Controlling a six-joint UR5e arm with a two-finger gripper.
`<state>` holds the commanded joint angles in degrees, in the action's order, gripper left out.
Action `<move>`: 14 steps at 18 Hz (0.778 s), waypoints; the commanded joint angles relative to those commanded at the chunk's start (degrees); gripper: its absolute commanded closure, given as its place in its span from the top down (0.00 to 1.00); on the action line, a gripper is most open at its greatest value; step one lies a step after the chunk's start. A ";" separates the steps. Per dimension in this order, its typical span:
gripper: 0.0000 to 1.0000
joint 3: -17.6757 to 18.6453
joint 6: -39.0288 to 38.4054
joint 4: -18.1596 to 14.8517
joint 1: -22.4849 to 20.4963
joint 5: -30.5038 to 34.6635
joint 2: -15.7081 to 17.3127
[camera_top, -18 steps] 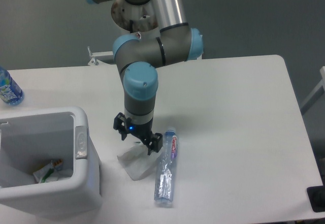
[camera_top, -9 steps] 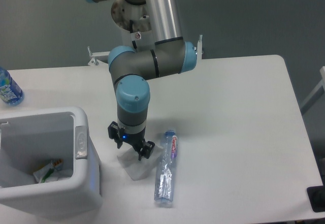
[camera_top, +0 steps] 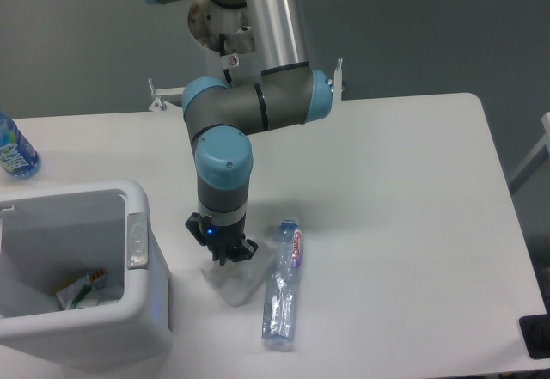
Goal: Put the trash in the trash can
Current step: 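Lower the gripper onto the tissue and close on it, then lift the tissue and carry it over the white trash bin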
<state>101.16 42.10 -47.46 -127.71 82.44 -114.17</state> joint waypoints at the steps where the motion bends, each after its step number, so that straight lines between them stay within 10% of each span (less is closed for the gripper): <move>1: 0.00 0.00 0.00 -0.26 0.00 0.00 0.44; 9: 0.00 -0.96 -2.97 -0.35 -1.40 -1.66 7.29; 14: 0.00 -8.07 -9.03 0.00 -5.70 -8.86 10.72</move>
<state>93.09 33.07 -47.46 -133.41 73.58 -103.45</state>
